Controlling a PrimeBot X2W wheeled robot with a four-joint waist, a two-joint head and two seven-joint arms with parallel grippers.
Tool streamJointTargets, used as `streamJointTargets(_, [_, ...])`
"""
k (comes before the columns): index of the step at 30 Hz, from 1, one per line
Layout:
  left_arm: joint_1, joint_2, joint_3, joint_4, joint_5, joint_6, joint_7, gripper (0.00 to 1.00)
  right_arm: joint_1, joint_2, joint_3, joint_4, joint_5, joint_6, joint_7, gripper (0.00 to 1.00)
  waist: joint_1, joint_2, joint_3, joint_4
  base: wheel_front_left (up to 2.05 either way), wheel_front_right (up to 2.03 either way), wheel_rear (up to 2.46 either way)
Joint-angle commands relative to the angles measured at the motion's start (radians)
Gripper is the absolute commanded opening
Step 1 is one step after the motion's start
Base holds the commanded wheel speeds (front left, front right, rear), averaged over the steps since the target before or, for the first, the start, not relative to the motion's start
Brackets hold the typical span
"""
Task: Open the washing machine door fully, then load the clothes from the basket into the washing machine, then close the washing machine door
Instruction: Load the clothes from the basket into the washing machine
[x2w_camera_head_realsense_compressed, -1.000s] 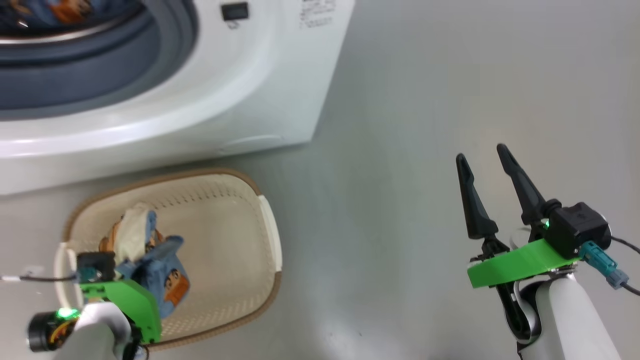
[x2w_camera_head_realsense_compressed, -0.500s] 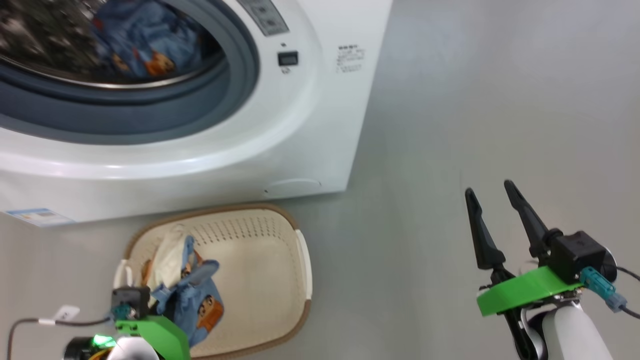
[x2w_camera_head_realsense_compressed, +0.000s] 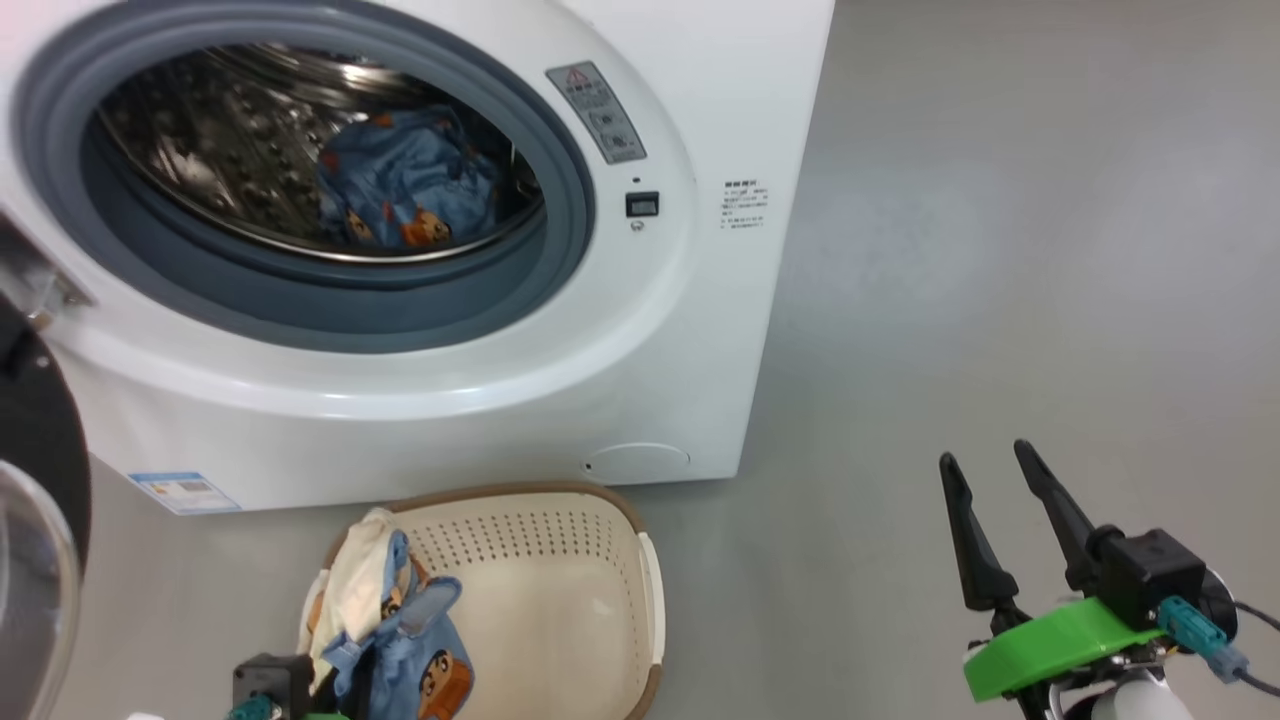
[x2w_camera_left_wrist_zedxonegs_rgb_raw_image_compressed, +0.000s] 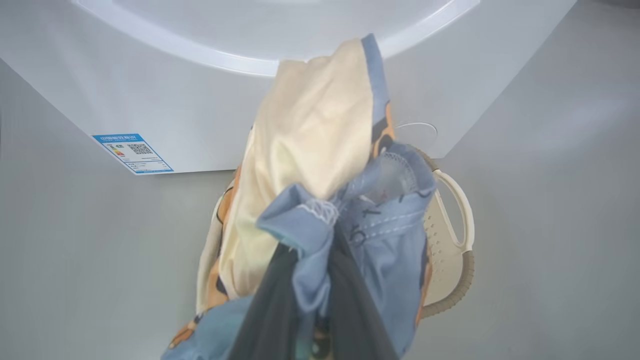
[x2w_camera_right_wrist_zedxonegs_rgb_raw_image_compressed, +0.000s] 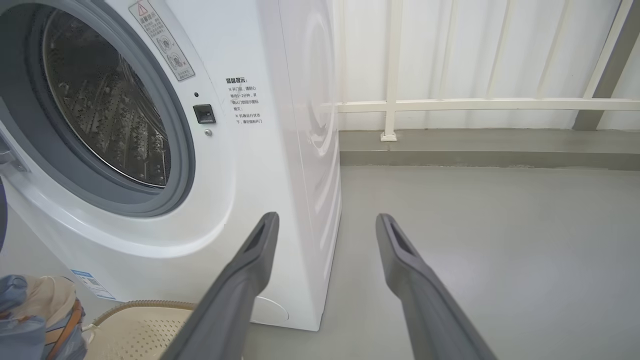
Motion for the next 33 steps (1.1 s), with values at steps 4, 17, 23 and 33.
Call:
streamJointTargets(4, [0.041,0.002,0.060,-0.086,0.005,0.005,-0.014,0.00,0.030,0.003,0.015,-0.014,0.002,0.002,-0.005,1.00,0.0000,0.0000,-0.071,0.026,0.00,0.00,0.00])
streamJointTargets(17, [0.178,-0.041,0.117,-0.360,0.061,0.002,-0.014,0.00,0.062,0.005,0.015,-0.013,0.010,0.002,-0.005,1.00,0.0000,0.0000,-0.122,0.019,0.00,0.00,0.00])
streamJointTargets(23, [0.209,-0.054,0.148,-0.421,0.082,-0.019,-0.014,0.00,0.064,0.005,0.018,-0.014,0.020,0.002,-0.005,1.00,0.0000,0.0000,-0.122,0.015,0.00,0.00,0.00])
streamJointTargets(33, [0.197,-0.065,0.189,-0.506,0.089,-0.034,-0.014,0.00,0.055,0.006,0.013,-0.019,0.023,0.002,-0.005,1.00,0.0000,0.0000,-0.092,0.012,0.00,0.00,0.00])
